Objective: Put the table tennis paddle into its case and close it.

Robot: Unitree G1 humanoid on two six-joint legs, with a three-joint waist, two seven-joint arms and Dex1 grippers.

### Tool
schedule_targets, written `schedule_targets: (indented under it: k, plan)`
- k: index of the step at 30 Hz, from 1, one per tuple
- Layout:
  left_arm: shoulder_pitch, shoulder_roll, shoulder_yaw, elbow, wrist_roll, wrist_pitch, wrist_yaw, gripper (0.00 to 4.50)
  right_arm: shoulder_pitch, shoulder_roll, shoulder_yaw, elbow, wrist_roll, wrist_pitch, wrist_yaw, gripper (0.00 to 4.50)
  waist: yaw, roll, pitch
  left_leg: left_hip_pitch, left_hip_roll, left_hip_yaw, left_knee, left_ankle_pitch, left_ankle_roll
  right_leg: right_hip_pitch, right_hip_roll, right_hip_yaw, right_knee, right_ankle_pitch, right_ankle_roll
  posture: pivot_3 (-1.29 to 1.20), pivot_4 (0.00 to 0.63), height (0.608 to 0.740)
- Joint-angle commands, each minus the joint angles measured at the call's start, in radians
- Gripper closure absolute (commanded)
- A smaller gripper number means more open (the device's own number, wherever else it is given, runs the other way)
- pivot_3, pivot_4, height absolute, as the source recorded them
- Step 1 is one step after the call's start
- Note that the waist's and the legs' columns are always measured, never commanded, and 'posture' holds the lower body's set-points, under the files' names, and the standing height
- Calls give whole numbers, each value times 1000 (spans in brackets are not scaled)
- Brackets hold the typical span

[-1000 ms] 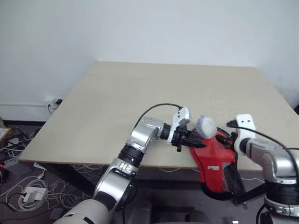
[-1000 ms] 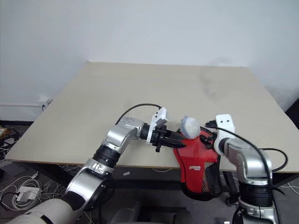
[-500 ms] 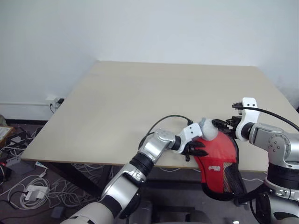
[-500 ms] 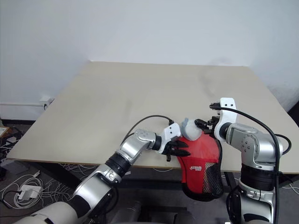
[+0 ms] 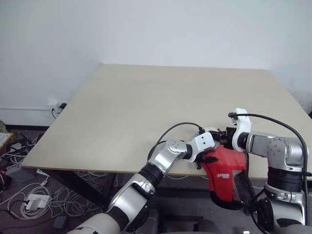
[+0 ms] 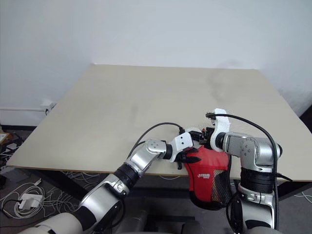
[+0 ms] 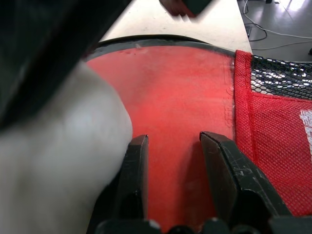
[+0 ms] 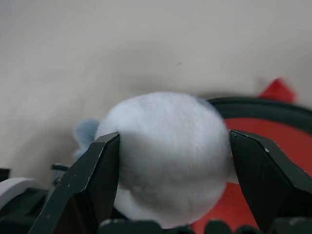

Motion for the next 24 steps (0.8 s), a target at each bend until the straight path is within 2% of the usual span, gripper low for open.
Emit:
schedule_targets:
  k: [1,4,7,13,17,19,24]
  plan:
    - [-1,11,-3,-3,14,31,3,2792,-17,-6,-1,33,5,10,-3,832,0,0,0,0,0,0,0,0,0,0,0,0,0,0,0,0,0,715]
    - [-4,10,-1,-7,14,36,5,2792,-17,-5,6,52,9,15,2,832,-1,0,0,0,0,0,0,0,0,0,0,0,0,0,0,0,0,715]
    - [-4,10,-3,-8,17,39,10,2792,-8,-5,27,55,-8,-25,-9,1398,-1,0,0,0,0,0,0,0,0,0,0,0,0,0,0,0,0,715]
    - [-9,11,-41,10,62,87,41,2792,-15,-7,16,62,-34,-153,-37,3339,-1,0,0,0,-1,0,0,0,0,0,0,0,0,0,0,0,0,715]
    - [-10,15,-78,19,92,123,45,2792,-51,4,3,71,-76,-292,-87,4250,-1,0,0,0,-3,0,0,0,0,0,0,0,0,0,0,0,0,715]
    - [-10,16,-84,18,95,131,46,2792,-64,13,-5,87,-81,-322,-105,4448,-1,0,0,1,-4,0,0,0,0,0,1,0,0,0,0,0,0,715]
    - [-5,20,-95,4,98,157,31,2792,-106,19,39,165,-162,-459,-175,4463,-1,0,0,0,-3,0,0,0,0,1,1,0,0,0,0,0,0,715]
